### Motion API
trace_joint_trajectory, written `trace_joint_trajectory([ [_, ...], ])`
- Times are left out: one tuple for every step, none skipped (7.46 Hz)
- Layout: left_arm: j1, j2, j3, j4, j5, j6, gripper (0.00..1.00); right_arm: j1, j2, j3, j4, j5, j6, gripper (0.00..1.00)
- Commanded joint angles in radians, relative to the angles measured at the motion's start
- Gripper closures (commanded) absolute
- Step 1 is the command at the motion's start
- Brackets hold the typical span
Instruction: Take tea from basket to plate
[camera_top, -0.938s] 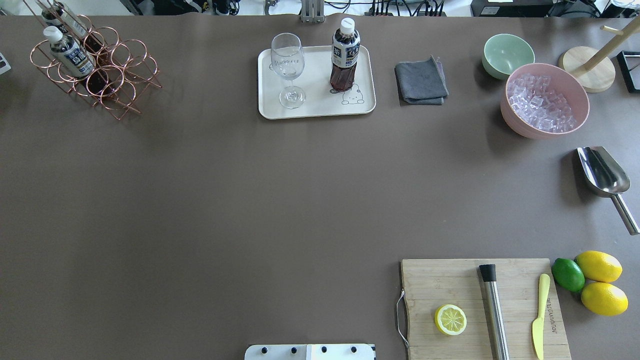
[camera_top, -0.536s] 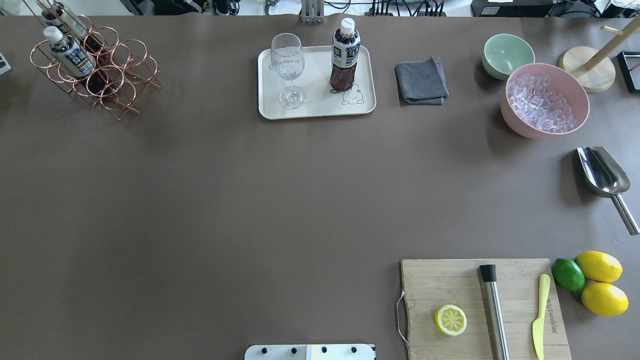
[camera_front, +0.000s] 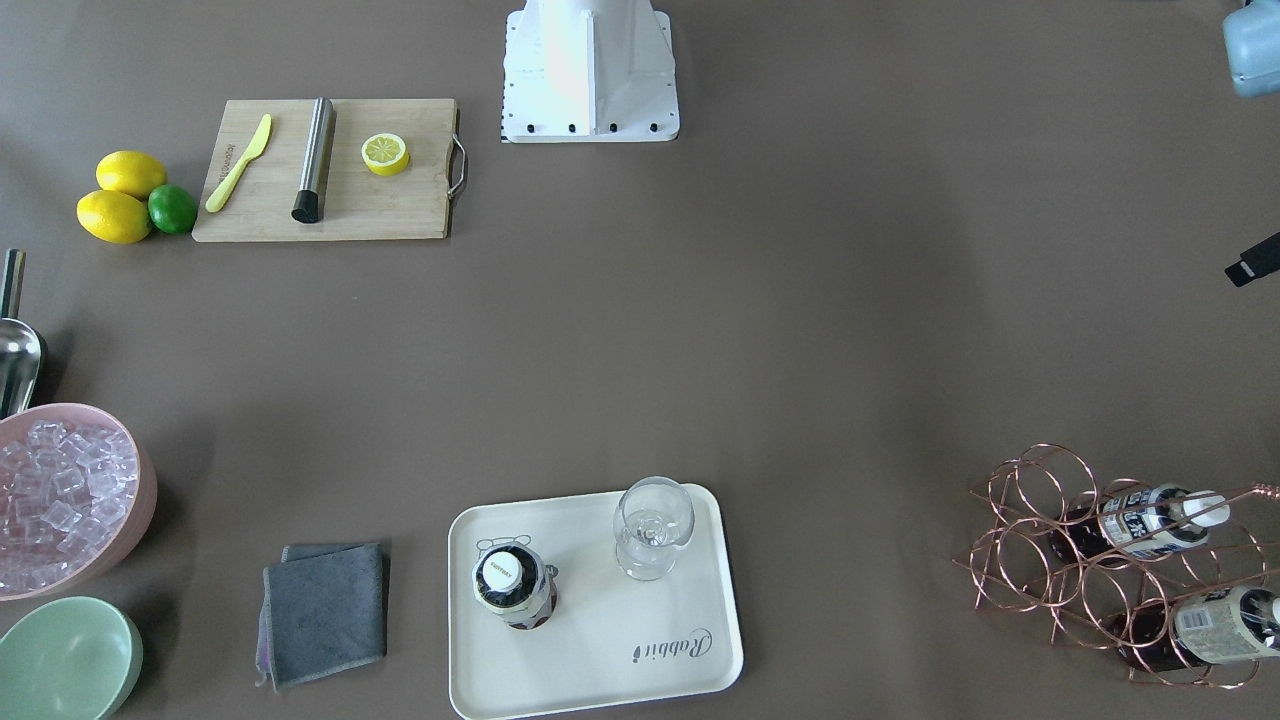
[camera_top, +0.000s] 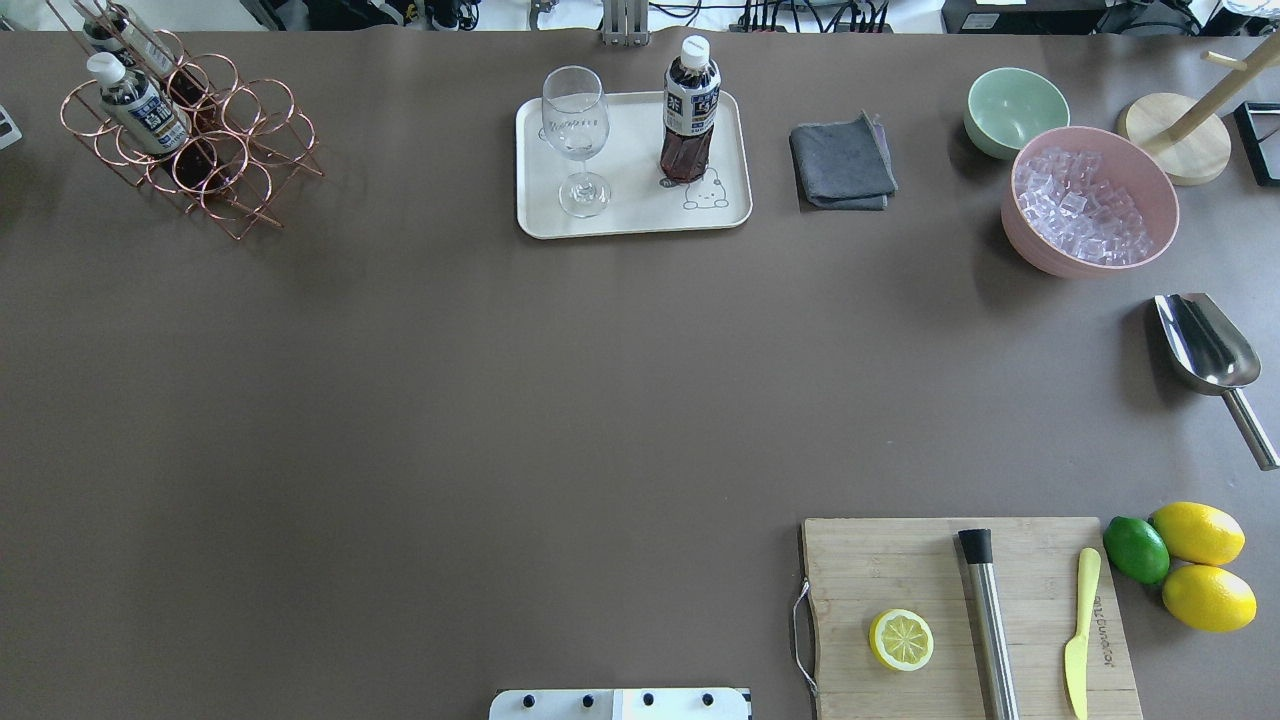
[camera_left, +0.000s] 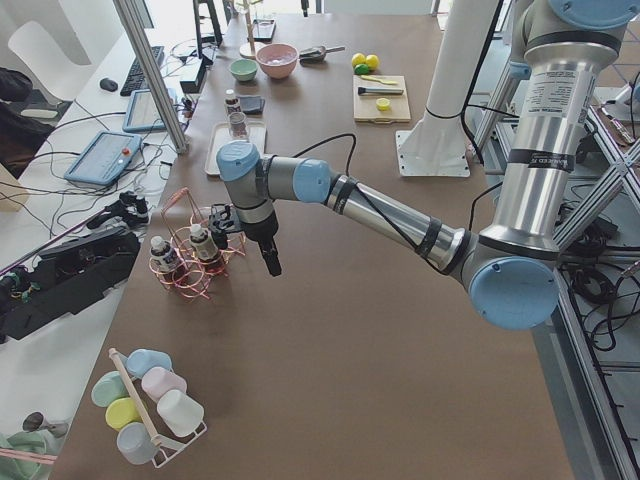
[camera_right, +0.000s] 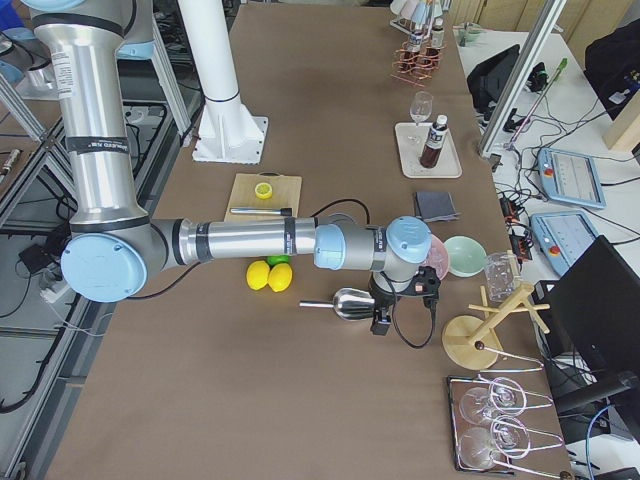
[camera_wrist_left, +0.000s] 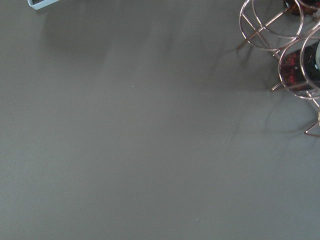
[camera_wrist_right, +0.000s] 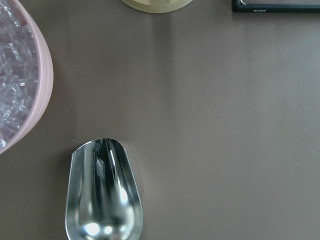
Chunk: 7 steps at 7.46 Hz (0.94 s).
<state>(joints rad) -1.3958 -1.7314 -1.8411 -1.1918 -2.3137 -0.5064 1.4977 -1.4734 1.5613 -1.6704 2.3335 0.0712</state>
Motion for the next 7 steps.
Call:
trace_joint_trajectory([
  [-0.008,0.001,-0.007,0.092,0.002,0.28,0.02,-0.002,-0.002,-0.006,0.0,-0.009,0.002,0.0],
  [0.0,0.006,-0.036,0.092,0.005,0.29,0.02,-0.001,-0.004,-0.007,0.0,-0.009,0.002,0.0],
  [0.004,0.007,-0.038,0.092,0.005,0.32,0.02,-0.002,-0.011,-0.007,0.0,-0.011,0.002,0.0],
  [-0.005,0.038,-0.041,0.092,0.005,0.394,0.02,-0.005,-0.013,-0.006,0.0,-0.014,0.002,0.0],
  [-0.015,0.067,-0.04,0.083,0.005,0.49,0.02,-0.005,-0.016,-0.007,-0.002,-0.014,0.004,0.0],
  [-0.022,0.113,-0.036,0.078,0.002,0.603,0.02,-0.005,-0.018,-0.013,-0.002,-0.014,0.004,0.0],
  [-0.044,0.142,-0.032,0.054,0.002,0.658,0.02,-0.005,-0.018,-0.02,0.0,-0.014,0.004,0.0],
])
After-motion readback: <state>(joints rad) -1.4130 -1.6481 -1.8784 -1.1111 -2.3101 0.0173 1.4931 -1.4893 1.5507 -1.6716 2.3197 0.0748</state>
